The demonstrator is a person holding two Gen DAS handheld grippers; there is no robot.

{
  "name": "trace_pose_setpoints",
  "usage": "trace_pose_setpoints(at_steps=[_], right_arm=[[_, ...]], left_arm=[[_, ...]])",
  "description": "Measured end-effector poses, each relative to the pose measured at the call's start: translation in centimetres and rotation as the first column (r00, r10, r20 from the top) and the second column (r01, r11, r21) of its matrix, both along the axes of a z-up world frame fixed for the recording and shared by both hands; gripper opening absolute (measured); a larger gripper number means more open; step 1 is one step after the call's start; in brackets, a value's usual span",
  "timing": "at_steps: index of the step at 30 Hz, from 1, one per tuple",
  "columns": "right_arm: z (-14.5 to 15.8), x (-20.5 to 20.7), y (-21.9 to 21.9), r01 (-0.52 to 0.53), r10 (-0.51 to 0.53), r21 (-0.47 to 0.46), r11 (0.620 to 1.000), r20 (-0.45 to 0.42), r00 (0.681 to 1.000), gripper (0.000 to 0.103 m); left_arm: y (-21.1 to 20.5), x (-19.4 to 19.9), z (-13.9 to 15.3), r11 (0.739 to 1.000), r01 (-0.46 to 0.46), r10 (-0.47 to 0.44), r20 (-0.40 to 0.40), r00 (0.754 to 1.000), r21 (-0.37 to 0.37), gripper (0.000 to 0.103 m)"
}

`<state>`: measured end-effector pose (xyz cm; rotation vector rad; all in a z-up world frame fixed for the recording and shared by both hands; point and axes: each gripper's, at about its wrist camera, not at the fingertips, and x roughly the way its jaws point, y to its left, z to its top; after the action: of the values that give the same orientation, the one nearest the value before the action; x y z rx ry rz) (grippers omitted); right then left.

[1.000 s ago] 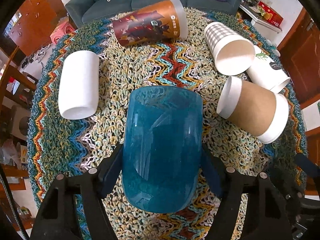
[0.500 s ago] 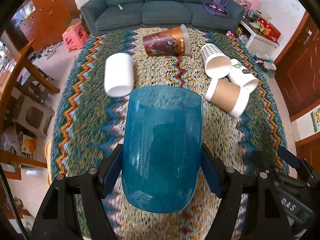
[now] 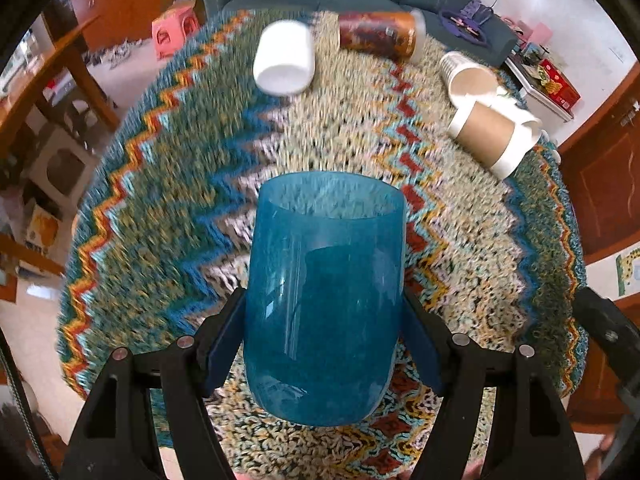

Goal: Flip cup upright
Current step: 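Lift the blue cup with the left gripper toward the right tool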

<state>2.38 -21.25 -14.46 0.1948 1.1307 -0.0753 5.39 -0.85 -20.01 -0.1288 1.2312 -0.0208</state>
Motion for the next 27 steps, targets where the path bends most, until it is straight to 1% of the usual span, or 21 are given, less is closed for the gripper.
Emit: trace_pose_setpoints(at_steps=[2, 5, 8, 13, 16, 18, 20, 24, 27], right_arm=[[0.0, -0.5, 0.2, 0.005, -0.005, -0.007, 1.000, 0.004, 1.000, 0.088], [-0.3, -1.0, 0.5, 0.002, -0.002, -0.010, 1.000, -0.004, 1.000, 0.088], [-0.5, -1.1, 0.9, -0.002, 0.002, -0.022, 1.000, -0.011, 1.000, 0.088], [-0.7, -1.1, 1.6, -0.013, 0.012, -0.031, 0.999, -0.013, 1.000, 0.088], [-0.8, -1.2, 1.8, -0.018, 0.018, -0.034, 0.999, -0.019, 1.000, 0.088], [-0.8, -1.2, 1.9, -0.018, 0.018, -0.034, 0.999, -0.019, 1.000, 0.088], [-0.8, -1.2, 1.9, -0.018, 0.017, -0.032, 0.999, -0.017, 1.000, 0.088], [-0.8, -1.1, 2.1, -0.021, 0.021, -0.024, 0.999, -0.019, 1.000, 0.088], [-0.7, -1.0, 2.3, -0.029, 0.029, -0.008, 1.000, -0.018, 0.999, 0.088]], left_arm=[[-0.3, -0.1, -1.1, 1.000, -0.002, 0.001, -0.018, 1.000, -0.016, 0.076], [-1.0, -0.5, -1.9, 1.000, 0.010, -0.011, -0.026, 1.000, -0.019, 0.076], [-1.5, -0.7, -2.3, 0.999, 0.023, -0.023, -0.022, 0.999, -0.026, 0.076], [-1.0, -0.9, -2.5, 0.999, 0.016, -0.017, -0.015, 1.000, -0.043, 0.077], [-0.6, -1.1, -2.5, 0.998, 0.016, -0.017, -0.026, 1.000, -0.054, 0.078], [-0.5, -1.2, -2.6, 0.999, 0.015, -0.016, -0.035, 0.999, -0.045, 0.090], [-0.5, -1.3, -2.6, 0.998, 0.031, -0.034, -0.047, 0.998, -0.060, 0.096], [-0.4, -1.6, -2.0, 0.997, 0.055, -0.057, -0.048, 0.997, -0.050, 0.098], [0.1, -2.0, -1.1, 0.995, 0.078, -0.082, -0.051, 0.995, -0.063, 0.098]])
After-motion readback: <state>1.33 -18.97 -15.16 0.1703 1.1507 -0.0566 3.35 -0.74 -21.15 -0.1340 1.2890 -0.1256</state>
